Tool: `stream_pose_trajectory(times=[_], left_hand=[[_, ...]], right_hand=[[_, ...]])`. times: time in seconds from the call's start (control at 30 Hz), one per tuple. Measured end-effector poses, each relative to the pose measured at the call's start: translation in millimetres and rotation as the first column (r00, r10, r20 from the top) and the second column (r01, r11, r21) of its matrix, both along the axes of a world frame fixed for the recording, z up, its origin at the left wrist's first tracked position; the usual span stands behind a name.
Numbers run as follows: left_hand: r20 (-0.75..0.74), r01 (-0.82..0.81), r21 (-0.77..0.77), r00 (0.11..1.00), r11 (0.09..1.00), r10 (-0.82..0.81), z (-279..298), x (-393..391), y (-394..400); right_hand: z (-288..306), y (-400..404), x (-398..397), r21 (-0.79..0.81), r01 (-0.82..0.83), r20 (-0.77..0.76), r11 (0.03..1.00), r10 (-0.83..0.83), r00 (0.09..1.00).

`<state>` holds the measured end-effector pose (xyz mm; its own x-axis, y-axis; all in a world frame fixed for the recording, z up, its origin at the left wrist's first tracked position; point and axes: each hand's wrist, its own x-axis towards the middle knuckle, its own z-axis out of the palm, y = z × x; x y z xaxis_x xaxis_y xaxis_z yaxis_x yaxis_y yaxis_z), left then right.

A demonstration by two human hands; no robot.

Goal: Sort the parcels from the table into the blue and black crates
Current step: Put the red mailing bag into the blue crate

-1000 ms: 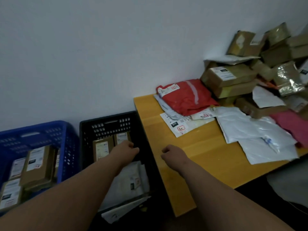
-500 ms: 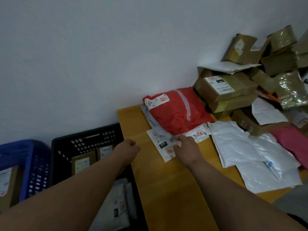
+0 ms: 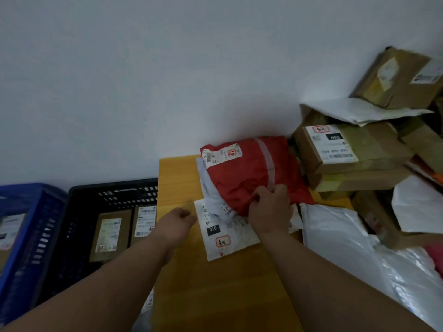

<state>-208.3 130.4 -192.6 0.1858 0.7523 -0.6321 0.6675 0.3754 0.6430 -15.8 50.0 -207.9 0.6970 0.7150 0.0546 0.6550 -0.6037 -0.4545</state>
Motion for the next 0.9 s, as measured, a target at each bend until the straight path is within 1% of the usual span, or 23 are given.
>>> stream_pose_trajectory(times=[0.03, 0.1, 0.17, 0.27, 0.33, 0.37, 0.43, 0.47, 0.5, 0.57, 0.63, 0.7, 0.73, 0.77, 0.83, 0.9], left_hand=[[0.041, -0.038, -0.027, 0.998, 0.999, 0.039, 2.0, 8.7, -3.4], [0.155, -0.132, -0.132, 0.976, 0.982, 0.152, 9.6, 26.7, -9.7], [0.264, -0.217, -0.262, 0.921, 0.94, 0.286, 18.6, 44.2, -13.5], [0.379, -0.292, -0.397, 0.811, 0.87, 0.445, 28.8, 65.6, -15.3], [0.437, -0.333, -0.434, 0.734, 0.837, 0.519, 33.6, 74.9, -17.7], [0.45, -0.36, -0.429, 0.71, 0.828, 0.542, 35.0, 77.2, -18.8], [0.468, -0.398, -0.39, 0.691, 0.83, 0.551, 36.3, 75.5, -20.1], [0.488, -0.397, -0.371, 0.686, 0.84, 0.54, 36.8, 72.5, -20.5], [0.518, -0.374, -0.363, 0.681, 0.853, 0.518, 38.5, 68.2, -21.0], [0.579, -0.298, -0.362, 0.671, 0.883, 0.464, 46.8, 55.9, -22.9], [0.632, -0.21, -0.348, 0.667, 0.914, 0.394, 58.2, 38.6, -24.1], [0.683, -0.107, -0.33, 0.658, 0.938, 0.316, 70.1, 14.4, -23.7], [0.71, -0.053, -0.316, 0.65, 0.947, 0.273, 76.2, -0.5, -23.4], [0.734, -0.003, -0.301, 0.638, 0.954, 0.233, 81.5, -16.4, -22.9], [0.769, 0.062, -0.281, 0.611, 0.958, 0.186, 91.0, -51.3, -22.0], [0.79, 0.087, -0.269, 0.59, 0.959, 0.168, 99.2, -90.0, -21.7]], right_hand=[[2.0, -1.8, 2.8, 0.053, -0.012, -0.025, 0.998, 0.014, 1.0], [6.4, -7.9, 4.7, 0.13, -0.036, -0.077, 0.991, 0.046, 0.996], [9.3, -16.7, 2.4, 0.184, -0.063, -0.139, 0.981, 0.09, 0.986], [9.3, -33.0, -3.6, 0.271, -0.167, -0.208, 0.948, 0.227, 0.951], [8.4, -45.3, -7.1, 0.292, -0.264, -0.218, 0.919, 0.332, 0.918], [7.4, -51.3, -7.5, 0.281, -0.31, -0.219, 0.908, 0.375, 0.901], [8.2, -61.8, -6.9, 0.239, -0.352, -0.247, 0.905, 0.408, 0.879], [10.9, -66.0, -6.6, 0.235, -0.327, -0.281, 0.916, 0.385, 0.879], [14.3, -69.3, -6.1, 0.256, -0.262, -0.334, 0.93, 0.339, 0.879], [22.6, -74.3, -6.1, 0.33, -0.024, -0.454, 0.944, 0.181, 0.872], [29.5, -77.9, -4.8, 0.364, 0.248, -0.498, 0.898, -0.038, 0.867], [33.7, -81.5, -5.4, 0.314, 0.417, -0.497, 0.853, -0.227, 0.838], [35.9, -82.8, -9.2, 0.27, 0.468, -0.539, 0.842, -0.271, 0.798], [38.7, -83.3, -16.3, 0.234, 0.506, -0.626, 0.83, -0.27, 0.732], [47.8, -83.0, -40.6, 0.187, 0.548, -0.836, 0.815, -0.162, 0.525], [57.9, -80.8, -73.0, 0.137, 0.504, -0.955, 0.853, -0.023, 0.297]])
